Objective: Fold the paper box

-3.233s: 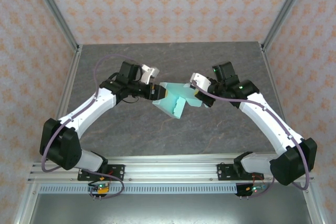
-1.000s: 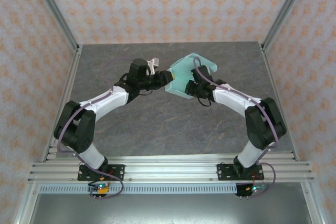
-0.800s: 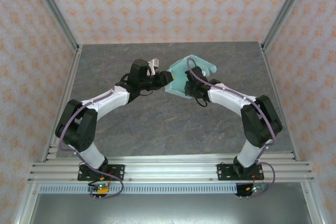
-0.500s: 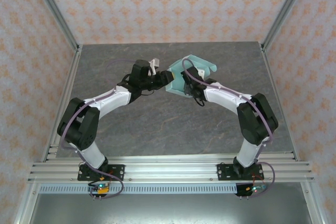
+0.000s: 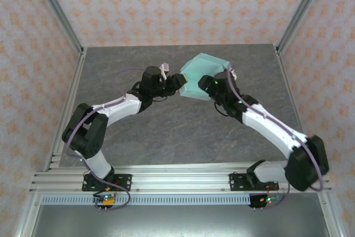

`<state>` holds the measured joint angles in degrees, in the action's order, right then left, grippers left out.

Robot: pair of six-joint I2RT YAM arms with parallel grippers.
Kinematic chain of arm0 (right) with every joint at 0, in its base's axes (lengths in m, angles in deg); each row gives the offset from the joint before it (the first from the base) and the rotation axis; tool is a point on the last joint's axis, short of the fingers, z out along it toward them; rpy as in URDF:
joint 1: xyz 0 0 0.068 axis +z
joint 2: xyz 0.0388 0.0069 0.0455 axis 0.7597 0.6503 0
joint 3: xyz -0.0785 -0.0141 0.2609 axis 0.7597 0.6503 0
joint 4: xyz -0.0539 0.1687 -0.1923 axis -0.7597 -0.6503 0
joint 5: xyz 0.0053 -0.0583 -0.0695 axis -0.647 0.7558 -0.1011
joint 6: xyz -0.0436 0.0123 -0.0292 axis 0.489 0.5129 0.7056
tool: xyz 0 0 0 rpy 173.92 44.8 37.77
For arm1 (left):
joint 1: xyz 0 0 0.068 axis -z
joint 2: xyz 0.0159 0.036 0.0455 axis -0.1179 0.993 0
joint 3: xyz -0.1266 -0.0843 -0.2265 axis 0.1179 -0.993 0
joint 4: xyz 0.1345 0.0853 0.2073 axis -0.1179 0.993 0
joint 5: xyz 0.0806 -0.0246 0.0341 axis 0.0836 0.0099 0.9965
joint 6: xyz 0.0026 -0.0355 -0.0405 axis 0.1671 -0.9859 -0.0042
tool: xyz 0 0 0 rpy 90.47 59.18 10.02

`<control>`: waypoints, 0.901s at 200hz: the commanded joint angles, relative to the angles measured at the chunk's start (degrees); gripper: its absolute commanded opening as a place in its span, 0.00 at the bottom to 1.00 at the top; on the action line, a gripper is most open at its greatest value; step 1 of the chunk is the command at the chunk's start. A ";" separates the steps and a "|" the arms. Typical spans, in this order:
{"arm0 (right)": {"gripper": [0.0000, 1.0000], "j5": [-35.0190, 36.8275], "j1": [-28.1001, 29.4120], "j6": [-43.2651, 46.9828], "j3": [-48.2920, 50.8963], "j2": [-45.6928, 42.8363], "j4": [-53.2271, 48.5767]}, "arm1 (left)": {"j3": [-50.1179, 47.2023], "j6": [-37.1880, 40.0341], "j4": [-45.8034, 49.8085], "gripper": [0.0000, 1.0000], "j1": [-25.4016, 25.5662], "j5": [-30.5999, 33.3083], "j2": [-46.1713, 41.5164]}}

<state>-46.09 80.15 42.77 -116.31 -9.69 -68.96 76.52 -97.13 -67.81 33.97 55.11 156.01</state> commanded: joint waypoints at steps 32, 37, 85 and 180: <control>0.70 -3.95 -5.81 1.99 4.57 -4.31 1.45 | 0.21 -3.68 -7.95 0.38 -0.66 -1.41 -3.01; 0.69 -3.63 -6.10 6.44 3.46 -3.99 -0.94 | 0.04 -3.12 -8.16 0.37 -0.66 -1.77 -3.33; 0.59 -11.48 -10.56 27.40 3.48 -4.06 -1.84 | -2.38 11.57 -3.15 0.35 -0.52 -3.95 -8.46; 0.60 -18.14 -10.59 33.33 -9.58 9.47 -8.35 | -2.47 18.57 -0.92 0.34 0.98 -4.15 -11.67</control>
<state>-62.31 69.53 75.14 -123.46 -1.89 -76.37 73.63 -80.50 -68.68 34.37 52.66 145.89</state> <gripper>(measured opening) 0.612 0.415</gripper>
